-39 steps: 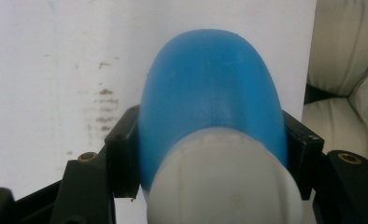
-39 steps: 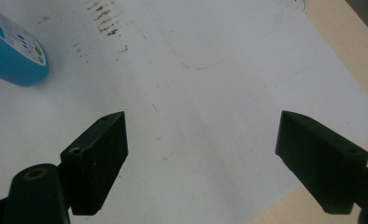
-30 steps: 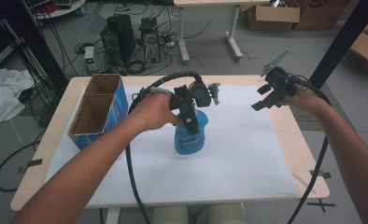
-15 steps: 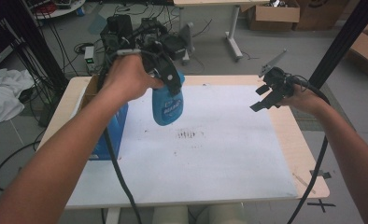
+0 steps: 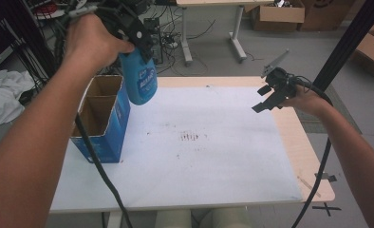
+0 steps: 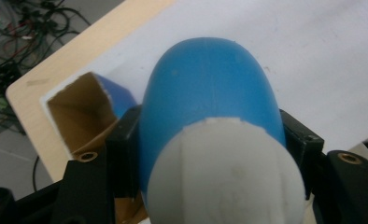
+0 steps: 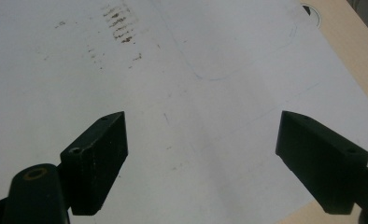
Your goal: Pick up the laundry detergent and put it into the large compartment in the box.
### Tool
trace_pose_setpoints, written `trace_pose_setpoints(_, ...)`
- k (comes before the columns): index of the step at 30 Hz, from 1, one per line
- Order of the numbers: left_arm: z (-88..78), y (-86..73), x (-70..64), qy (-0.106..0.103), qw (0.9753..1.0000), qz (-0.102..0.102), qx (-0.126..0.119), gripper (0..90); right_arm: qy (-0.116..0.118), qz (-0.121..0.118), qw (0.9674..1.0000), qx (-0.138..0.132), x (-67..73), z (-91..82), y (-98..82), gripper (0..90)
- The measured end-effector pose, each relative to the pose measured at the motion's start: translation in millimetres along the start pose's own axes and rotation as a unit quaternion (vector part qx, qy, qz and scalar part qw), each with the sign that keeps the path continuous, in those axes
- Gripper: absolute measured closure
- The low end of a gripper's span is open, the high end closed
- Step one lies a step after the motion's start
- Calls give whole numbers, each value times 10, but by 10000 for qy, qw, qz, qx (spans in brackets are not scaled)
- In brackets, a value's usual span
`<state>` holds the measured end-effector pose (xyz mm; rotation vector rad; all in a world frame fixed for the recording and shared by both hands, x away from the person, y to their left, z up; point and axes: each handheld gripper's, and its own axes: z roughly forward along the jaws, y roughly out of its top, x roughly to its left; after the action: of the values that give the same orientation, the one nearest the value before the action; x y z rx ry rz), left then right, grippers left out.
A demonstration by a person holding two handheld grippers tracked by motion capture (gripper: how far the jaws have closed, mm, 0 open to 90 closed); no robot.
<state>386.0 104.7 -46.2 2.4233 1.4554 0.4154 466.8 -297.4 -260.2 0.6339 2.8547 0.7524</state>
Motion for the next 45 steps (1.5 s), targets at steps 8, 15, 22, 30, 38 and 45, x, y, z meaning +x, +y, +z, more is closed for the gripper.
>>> trace_pose_setpoints(8, -175, -96, 334, 267, 9964, -801, 23, 380, -13, -12, 10000, -16, 8, -5, 22, 166)
trace_pose_setpoints(15, -152, -209, 543, 349, 9924, -1170, 142, 381, 2, -31, 10000, 13, 16, 17, 20, 166)
trace_pose_setpoints(22, -128, -316, 700, 408, 9869, -1554, 149, 381, -13, -47, 10000, -12, 25, 17, 23, 166)
trace_pose_setpoints(30, -26, -414, 838, 593, 9820, -1784, 160, 381, -16, -21, 10000, -2, 19, 16, -3, 166)
trace_pose_setpoints(38, 115, -506, 955, 740, 9791, -1888, 176, 381, -30, 4, 10000, -20, 3, 13, -11, 168)
trace_pose_setpoints(45, 311, -601, 1030, 762, 9772, -1976, 185, 381, -31, 8, 10000, 7, -1, 25, -13, 167)
